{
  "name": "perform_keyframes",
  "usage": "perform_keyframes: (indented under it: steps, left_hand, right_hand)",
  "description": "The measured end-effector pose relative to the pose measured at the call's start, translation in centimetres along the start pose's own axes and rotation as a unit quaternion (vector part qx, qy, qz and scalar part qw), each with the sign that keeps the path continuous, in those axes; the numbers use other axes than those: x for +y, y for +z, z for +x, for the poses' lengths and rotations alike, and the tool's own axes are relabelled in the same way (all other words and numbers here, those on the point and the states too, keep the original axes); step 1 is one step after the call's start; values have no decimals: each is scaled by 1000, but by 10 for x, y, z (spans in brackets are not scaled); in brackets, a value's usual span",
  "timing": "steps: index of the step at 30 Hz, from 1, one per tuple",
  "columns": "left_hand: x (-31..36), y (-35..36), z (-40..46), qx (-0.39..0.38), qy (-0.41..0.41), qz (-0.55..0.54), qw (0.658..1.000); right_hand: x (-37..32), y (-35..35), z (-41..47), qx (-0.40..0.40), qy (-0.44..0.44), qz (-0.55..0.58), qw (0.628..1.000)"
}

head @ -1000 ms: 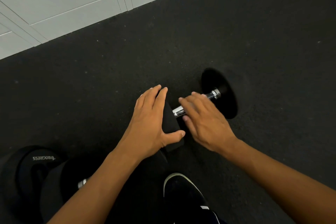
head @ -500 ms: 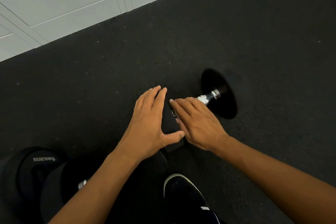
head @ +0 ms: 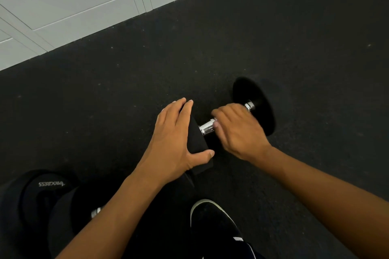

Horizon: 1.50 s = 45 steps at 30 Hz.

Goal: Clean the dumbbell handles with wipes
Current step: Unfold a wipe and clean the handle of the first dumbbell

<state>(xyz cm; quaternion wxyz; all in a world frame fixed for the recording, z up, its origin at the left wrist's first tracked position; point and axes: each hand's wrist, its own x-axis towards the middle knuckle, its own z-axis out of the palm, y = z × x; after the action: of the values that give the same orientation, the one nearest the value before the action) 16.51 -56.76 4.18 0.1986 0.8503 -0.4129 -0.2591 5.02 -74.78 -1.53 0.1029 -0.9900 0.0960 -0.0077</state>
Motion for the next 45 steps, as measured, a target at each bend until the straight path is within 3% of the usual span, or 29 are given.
perform_keyframes:
  steps: [4, 12, 19, 23, 27, 31, 33, 40, 43, 45]
  left_hand:
    - [-1, 1, -1, 9, 3, -5, 1000]
    - [0, 0, -1, 5, 2, 3, 1000]
    - [0, 1, -1, 11, -1, -10, 1000]
    - [-1, 0, 0, 7, -3, -9, 1000]
    - [0, -1, -1, 5, -3, -5, 1000]
    - [0, 0, -1, 5, -7, -16, 1000]
    - [0, 0, 0, 4, -7, -11, 1000]
    - [0, -1, 0, 0, -3, -2, 1000]
    - [0, -1, 0, 0, -2, -4, 1000]
    - [0, -1, -1, 0, -3, -12, 1000]
  right_hand:
    - [7, 4, -6, 28, 53, -13, 998]
    - [-23, 13, -9, -26, -58, 12, 998]
    - [-4, 12, -23, 36, 113, 5, 993]
    - [-33, 17, -19, 15, 18, 75, 997]
    - [-19, 15, -22, 0, -40, 43, 998]
    - [3, 9, -16, 47, 87, 23, 995]
    - [1, 8, -16, 49, 106, 5, 993]
    - [-26, 8, -8, -15, -62, 53, 997]
    - [-14, 10, -23, -11, -89, 20, 996]
    - [-7, 13, -34, 35, -62, 20, 997]
